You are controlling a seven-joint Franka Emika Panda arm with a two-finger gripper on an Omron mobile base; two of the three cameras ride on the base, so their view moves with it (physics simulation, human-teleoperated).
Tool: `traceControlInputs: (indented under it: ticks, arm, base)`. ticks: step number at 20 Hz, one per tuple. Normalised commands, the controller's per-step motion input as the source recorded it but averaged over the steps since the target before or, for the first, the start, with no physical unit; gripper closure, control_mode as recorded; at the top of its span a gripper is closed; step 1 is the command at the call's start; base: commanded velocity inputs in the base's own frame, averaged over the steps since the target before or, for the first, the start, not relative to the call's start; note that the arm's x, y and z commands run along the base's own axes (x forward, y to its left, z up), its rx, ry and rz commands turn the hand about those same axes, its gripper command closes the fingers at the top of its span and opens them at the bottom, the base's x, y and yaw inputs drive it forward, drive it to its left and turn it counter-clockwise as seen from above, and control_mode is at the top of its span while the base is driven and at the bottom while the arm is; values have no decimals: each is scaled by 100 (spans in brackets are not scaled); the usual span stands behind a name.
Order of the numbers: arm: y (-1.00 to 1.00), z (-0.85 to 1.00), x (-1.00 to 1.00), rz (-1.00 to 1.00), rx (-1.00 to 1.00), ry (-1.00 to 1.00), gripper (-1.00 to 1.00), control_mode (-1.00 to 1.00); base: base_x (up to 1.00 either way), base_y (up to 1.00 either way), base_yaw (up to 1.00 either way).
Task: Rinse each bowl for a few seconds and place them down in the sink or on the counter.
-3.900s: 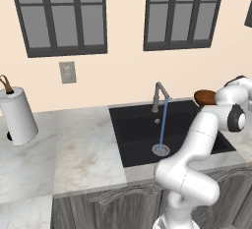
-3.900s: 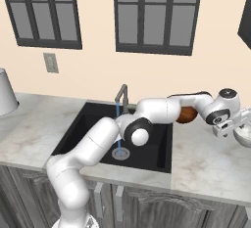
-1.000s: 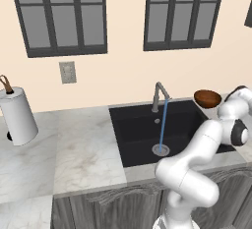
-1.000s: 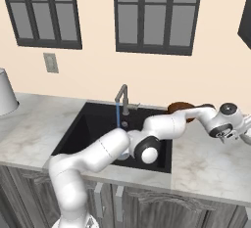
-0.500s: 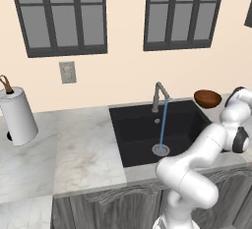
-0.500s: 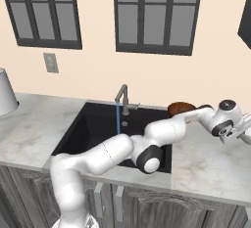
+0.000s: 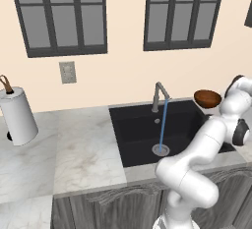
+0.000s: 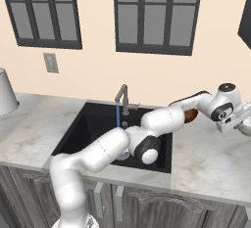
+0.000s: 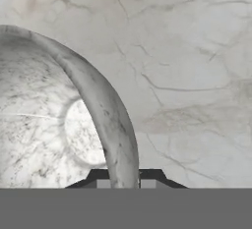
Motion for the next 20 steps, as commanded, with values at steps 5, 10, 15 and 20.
traceControlInputs:
  ticks: [5, 10, 15, 20]
  arm:
    - [46, 45, -22, 0, 0, 5, 100, -100]
    - [53, 15, -53, 0, 0, 4, 100, -100]
    - [52, 5, -78, 0, 0, 1, 100, -100]
    - [63, 0, -89, 2, -4, 0, 100, -100]
  base:
    - [0, 0, 0]
    - [0, 0, 0]
    - [0, 0, 0]
    - [0, 0, 0]
